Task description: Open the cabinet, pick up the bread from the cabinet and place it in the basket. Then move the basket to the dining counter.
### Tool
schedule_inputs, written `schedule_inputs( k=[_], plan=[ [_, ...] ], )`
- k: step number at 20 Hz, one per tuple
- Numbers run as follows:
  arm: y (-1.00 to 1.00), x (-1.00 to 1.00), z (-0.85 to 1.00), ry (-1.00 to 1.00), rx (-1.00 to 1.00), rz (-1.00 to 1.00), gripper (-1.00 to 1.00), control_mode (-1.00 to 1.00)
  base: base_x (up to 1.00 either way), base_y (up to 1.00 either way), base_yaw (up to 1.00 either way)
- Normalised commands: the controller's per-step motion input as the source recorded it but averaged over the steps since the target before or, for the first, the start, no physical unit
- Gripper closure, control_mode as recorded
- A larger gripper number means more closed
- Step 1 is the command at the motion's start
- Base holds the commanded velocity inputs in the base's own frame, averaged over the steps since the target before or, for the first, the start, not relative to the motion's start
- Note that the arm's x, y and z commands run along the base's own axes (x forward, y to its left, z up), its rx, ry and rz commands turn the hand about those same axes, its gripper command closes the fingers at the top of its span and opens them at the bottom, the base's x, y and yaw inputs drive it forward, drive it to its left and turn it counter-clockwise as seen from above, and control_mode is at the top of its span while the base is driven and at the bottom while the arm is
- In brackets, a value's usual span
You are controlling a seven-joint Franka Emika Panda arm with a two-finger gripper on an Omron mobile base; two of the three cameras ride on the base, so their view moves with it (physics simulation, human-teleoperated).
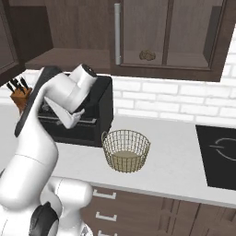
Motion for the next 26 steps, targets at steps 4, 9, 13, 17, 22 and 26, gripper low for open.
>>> schedule_inputs(
  k=[4, 9, 13, 17, 22, 26],
  plan=[
    [-0.99, 0.0, 0.0, -0.27, -0.32, 0.07, -1.0, -1.0, 0.0, 0.0, 0.0],
    [-0.93, 0.1, 0.23, -0.31, -0.41, 0.01, -1.0, -1.0, 0.0, 0.0, 0.0],
    [-0.56, 0.26, 0.96, -0.43, -0.39, 0.0, -1.0, -1.0, 0.0, 0.0, 0.0],
    [-0.4, 0.09, 0.98, -0.58, -0.33, -0.01, -1.0, -1.0, 0.0, 0.0, 0.0],
    [-0.44, 0.08, 1.0, -0.65, -0.24, 0.0, -1.0, -1.0, 0.0, 0.0, 0.0],
    [-0.21, 0.18, 1.0, -0.58, -0.08, -0.02, -1.0, -1.0, 0.0, 0.0, 0.0]
  ],
)
